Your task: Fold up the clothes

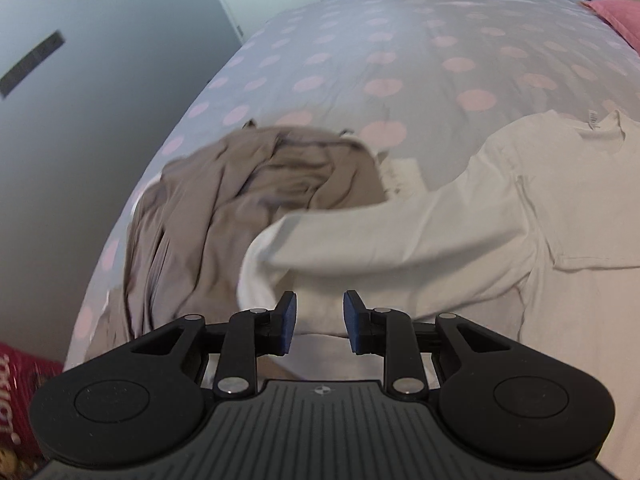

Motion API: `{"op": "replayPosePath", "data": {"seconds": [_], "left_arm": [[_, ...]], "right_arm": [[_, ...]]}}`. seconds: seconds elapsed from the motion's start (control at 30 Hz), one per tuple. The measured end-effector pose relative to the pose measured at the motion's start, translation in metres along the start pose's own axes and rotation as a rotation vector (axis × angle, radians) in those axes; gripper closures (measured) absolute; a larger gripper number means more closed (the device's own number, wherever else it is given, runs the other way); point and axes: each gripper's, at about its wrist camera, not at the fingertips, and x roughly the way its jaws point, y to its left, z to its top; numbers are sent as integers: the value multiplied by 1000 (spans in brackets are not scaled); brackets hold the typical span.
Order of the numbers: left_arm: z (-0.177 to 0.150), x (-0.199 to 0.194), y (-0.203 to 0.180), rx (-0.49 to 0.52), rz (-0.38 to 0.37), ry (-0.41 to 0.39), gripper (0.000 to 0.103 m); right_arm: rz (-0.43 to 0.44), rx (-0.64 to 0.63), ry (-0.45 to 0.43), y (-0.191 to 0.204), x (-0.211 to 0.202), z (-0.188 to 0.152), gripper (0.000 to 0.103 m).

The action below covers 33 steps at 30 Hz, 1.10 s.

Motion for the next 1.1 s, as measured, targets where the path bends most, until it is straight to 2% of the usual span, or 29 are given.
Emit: {"op": "replayPosePath", "data": {"seconds": [0.13,0.23,0.3,0.5,0.67,0.87,0.97,1.0,1.03,1.1], "left_arm": [[-20,1,8,-98,-28,26,70],[-26,4,8,-130,51,31,70],[-27,-3,10,-120,96,-6,70],[-27,-28,12,-105,72,-94,68],[-33,-22,2,23,125,-85,65],[-41,-18,9,16,191,-78,64],[-42,-7,14,-3,181,-32,63],[-43,-3,16,-11,168,-14,66],[-43,-1,17,-23,155,-2,80],[-43,-1,20,-48,150,2,101]], "right_arm": [[-4,-33,8,16,0,-8,68],[3,-45,11,24,1,-13,68],[6,-67,12,29,3,-16,68],[-25,-122,36,37,14,-22,67],[-30,-130,51,41,21,-21,66],[-39,-151,79,48,34,-21,66],[-40,-165,92,54,40,-20,66],[-40,-171,95,56,42,-20,66],[-39,-176,98,58,44,-20,66],[-36,-185,103,62,46,-20,66]]}}
